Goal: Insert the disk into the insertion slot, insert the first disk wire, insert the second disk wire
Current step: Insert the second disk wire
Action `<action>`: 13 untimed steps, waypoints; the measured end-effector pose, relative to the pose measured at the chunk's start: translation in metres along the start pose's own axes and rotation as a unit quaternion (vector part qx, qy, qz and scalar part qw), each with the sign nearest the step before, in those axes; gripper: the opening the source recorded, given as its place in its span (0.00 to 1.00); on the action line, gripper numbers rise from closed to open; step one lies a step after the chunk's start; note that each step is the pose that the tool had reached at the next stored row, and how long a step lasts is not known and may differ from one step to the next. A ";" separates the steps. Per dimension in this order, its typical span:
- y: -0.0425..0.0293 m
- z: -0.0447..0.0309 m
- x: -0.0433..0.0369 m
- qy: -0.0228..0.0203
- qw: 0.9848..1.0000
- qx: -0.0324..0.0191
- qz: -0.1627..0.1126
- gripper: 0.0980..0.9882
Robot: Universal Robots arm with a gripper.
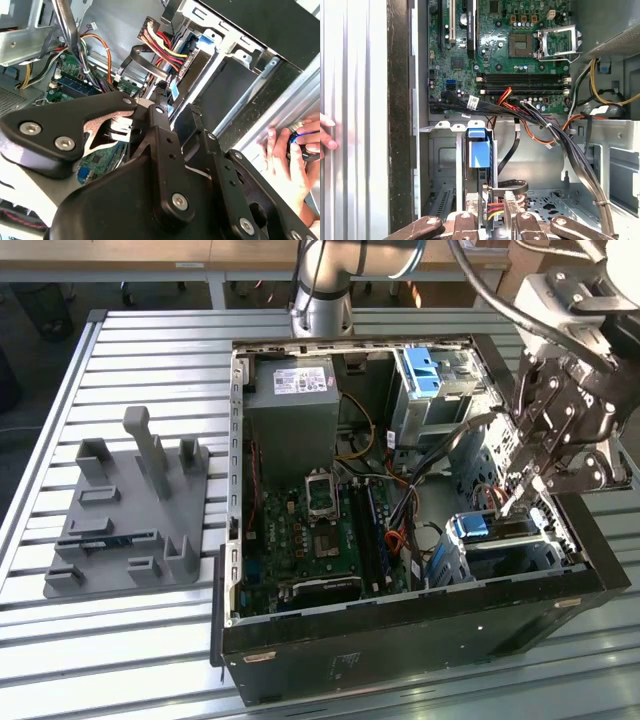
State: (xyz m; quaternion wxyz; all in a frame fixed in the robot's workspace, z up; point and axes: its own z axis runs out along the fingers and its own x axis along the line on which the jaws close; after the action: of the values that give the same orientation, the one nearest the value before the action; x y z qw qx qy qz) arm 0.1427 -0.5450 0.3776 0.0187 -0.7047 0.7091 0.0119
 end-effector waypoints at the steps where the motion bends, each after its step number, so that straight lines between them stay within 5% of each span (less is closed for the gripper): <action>1: -0.0001 -0.0045 -0.0004 0.000 1.000 0.000 0.000 0.27; 6: -0.0004 -0.0262 -0.0018 0.000 1.000 0.000 0.000 0.27; 13: -0.0004 -0.0279 -0.0019 0.000 1.000 0.000 0.000 0.27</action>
State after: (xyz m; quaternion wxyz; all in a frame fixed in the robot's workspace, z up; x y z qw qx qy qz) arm 0.1428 -0.5443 0.4056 0.0187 -0.7047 0.7091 0.0119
